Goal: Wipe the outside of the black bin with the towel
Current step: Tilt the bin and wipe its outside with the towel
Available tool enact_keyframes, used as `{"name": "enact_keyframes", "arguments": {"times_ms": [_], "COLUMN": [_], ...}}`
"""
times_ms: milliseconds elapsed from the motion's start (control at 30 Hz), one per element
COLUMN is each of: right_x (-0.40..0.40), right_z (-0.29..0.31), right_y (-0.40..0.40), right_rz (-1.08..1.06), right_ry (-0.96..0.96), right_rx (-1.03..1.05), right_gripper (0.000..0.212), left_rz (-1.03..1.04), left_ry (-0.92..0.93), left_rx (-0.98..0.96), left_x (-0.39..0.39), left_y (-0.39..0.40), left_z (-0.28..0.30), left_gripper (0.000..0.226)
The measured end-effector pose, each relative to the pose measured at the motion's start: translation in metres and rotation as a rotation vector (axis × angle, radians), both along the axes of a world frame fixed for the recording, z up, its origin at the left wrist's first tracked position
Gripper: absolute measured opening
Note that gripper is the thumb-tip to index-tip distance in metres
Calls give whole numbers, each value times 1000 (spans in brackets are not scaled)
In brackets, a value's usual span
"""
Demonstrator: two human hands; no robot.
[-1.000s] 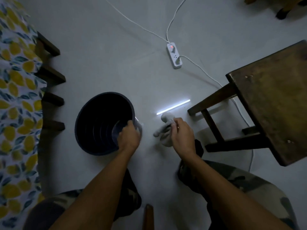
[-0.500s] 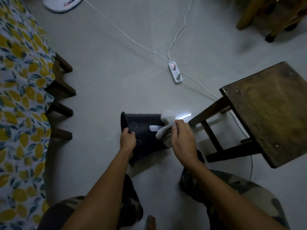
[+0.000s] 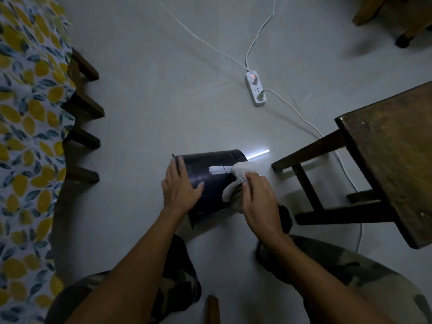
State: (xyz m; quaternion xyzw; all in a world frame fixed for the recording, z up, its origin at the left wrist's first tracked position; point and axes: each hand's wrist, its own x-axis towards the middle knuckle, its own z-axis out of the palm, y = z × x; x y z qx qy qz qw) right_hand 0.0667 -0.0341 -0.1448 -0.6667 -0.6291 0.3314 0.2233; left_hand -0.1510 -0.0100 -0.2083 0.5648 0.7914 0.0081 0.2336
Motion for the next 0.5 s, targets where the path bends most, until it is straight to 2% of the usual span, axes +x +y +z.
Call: {"name": "enact_keyframes", "arguments": {"times_ms": [67, 100, 233, 367, 500], "right_x": [-4, -7, -18, -36, -56], "right_z": [-3, -6, -24, -56, -100], "right_y": [0, 0, 4, 18, 26], "right_rz": [14, 32, 167, 296, 485], "right_ry": [4, 6, 32, 23, -327], "right_rx": [37, 55, 97, 72, 96], "right_gripper": [16, 16, 22, 29, 40], "left_rz": [-297, -379, -348, -365, -508], "left_ry": [208, 261, 271, 265, 352], "left_rx": [-3, -50, -199, -174, -22], "left_x": [1, 3, 3, -4, -16], "left_y": [10, 15, 29, 28, 25], "left_z": [-1, 0, -13, -23, -24], "left_gripper": [129, 139, 161, 161, 138]}}
